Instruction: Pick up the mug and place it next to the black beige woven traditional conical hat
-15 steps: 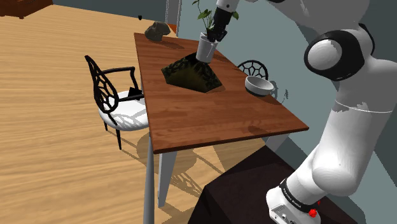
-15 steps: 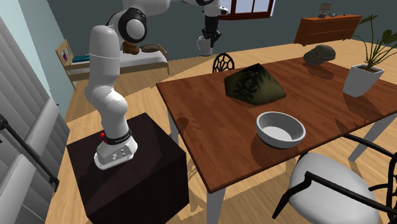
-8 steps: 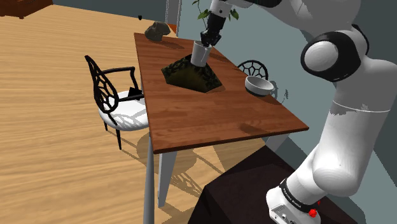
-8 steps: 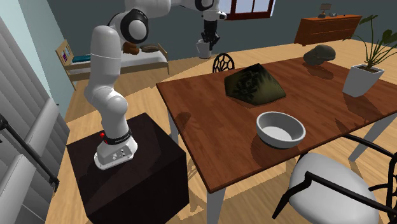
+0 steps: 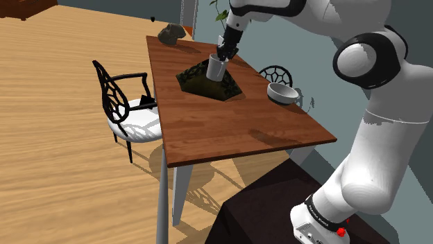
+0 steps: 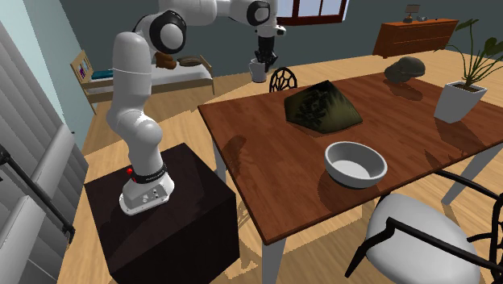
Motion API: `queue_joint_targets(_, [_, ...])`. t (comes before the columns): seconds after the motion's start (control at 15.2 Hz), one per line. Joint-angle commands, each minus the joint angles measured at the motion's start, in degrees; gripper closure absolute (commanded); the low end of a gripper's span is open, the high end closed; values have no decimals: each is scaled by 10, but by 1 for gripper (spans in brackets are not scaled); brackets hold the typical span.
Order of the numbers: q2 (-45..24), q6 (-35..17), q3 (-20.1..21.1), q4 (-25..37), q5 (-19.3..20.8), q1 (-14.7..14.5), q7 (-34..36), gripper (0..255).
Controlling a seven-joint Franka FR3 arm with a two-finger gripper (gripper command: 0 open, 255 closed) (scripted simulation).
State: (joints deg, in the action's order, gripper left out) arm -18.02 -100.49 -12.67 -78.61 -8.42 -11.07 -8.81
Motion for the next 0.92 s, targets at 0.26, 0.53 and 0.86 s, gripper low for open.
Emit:
queue_joint_targets(0.26, [4,-48,1,-51,0,-3,-3,255])
queue_joint_targets(0.53, [3,-78,2,-81,-1,-4,-6,255])
queue_joint_targets(0.86, [0,-115,3,-115,-4,-5,-10,255])
